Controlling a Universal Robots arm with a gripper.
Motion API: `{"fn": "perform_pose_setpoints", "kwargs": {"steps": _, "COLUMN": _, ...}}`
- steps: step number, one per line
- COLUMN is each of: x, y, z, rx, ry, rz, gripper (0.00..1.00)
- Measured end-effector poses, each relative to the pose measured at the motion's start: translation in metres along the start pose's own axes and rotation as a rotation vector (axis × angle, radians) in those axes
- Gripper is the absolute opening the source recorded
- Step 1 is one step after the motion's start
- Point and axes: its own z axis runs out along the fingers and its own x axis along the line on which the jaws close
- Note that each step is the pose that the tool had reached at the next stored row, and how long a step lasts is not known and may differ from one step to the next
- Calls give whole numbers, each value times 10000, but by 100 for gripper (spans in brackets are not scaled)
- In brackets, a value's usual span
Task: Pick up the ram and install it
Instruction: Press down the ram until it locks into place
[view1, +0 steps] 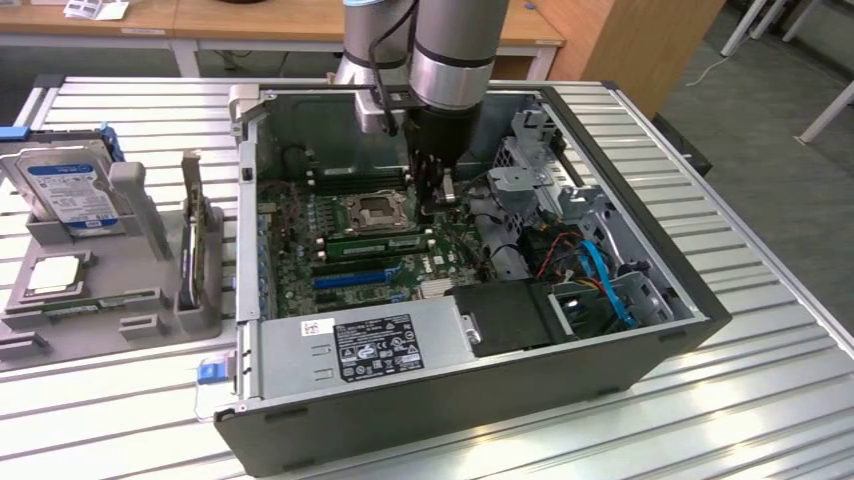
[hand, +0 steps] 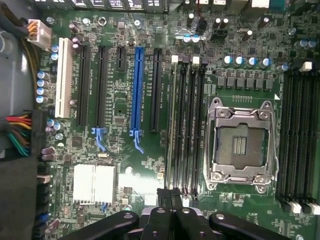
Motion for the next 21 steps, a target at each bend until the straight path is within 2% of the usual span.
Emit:
{"fn": "perform_pose_setpoints", "kwargs": {"steps": 14, "x": -3, "y": 1, "z": 254, "rx": -6, "ry": 2, "rz": 151, "gripper": 11}}
{"fn": "perform_pose_setpoints", "kwargs": {"steps": 17, "x": 0, "y": 0, "z": 303, "rx": -12, "ry": 18, "rz": 161, "gripper": 11}}
{"fn": "perform_pose_setpoints", "kwargs": {"steps": 21, "x": -3, "y": 1, "z": 306, "rx": -9, "ry": 9, "rz": 167, "gripper": 11}}
